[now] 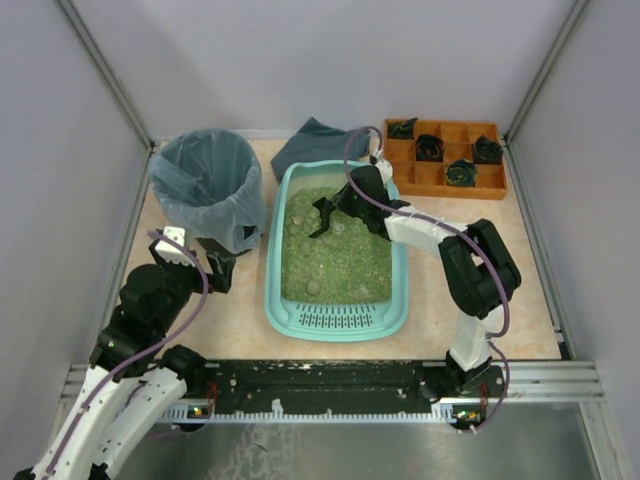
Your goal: Clean the litter box
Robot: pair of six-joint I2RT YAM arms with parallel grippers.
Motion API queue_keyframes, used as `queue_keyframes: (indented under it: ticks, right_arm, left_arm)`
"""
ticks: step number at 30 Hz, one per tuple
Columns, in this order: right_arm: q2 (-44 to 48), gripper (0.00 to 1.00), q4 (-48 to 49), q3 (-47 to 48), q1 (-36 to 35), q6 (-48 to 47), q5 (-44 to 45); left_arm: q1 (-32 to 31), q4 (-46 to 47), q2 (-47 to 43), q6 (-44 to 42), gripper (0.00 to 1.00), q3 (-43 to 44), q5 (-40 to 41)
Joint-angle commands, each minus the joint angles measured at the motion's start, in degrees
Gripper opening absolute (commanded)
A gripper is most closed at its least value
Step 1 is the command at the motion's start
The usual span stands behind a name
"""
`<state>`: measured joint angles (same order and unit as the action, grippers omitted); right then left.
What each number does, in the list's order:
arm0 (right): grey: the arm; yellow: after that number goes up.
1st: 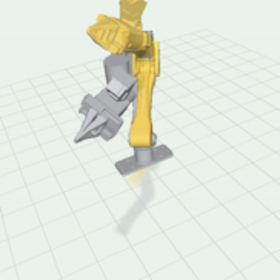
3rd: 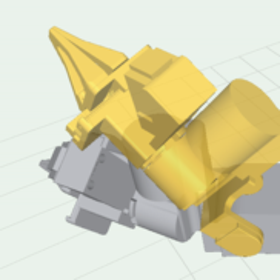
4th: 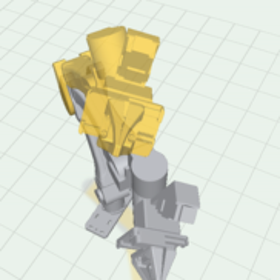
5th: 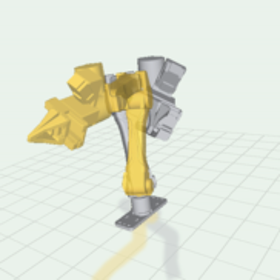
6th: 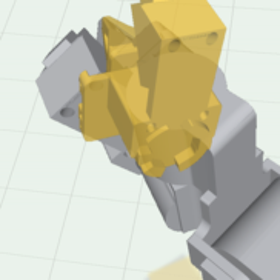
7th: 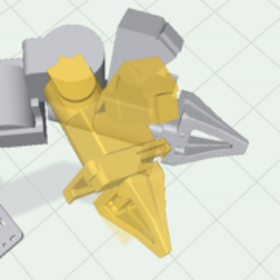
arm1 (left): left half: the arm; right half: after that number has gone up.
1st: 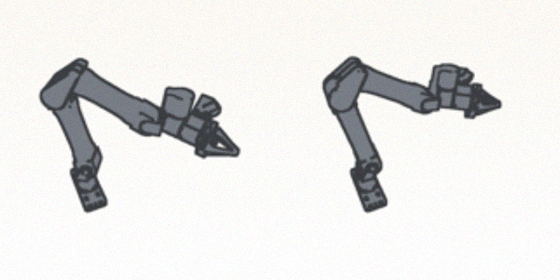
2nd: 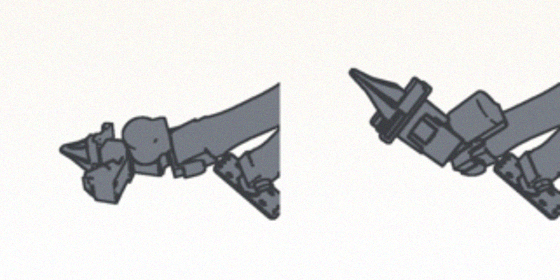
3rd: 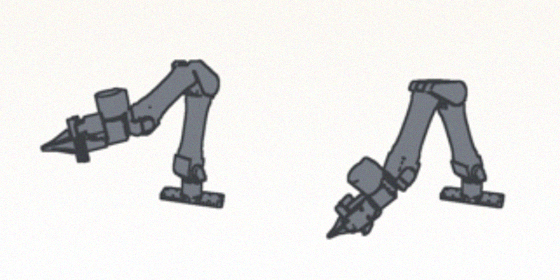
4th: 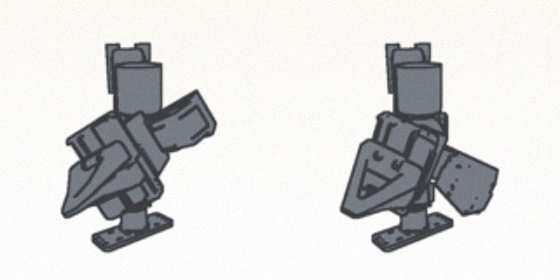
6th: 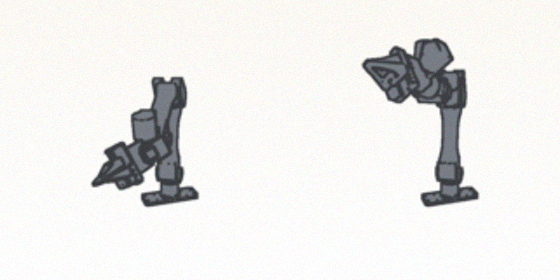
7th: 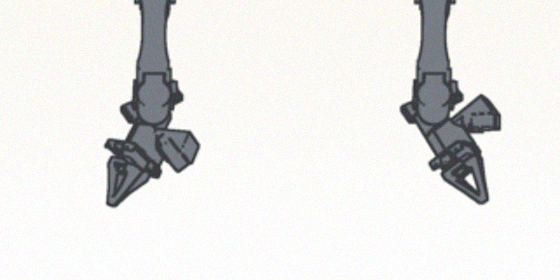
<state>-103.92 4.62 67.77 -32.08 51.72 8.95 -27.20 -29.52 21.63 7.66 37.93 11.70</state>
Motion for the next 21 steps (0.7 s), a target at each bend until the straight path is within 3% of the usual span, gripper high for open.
queue_keyframes:
  ticks: [1,21]
  right_arm:
    - [-2.69,0.00,-0.34,0.77,-1.62,1.96,-8.08]
    - [21.71,0.00,7.01,-15.63,1.30,6.75,-1.74]
  left_arm:
    - [0.44,1.30,-0.48,-0.28,1.00,-0.07,-0.55]
    - [0.44,1.33,-0.81,-0.23,1.00,-0.05,-0.50]
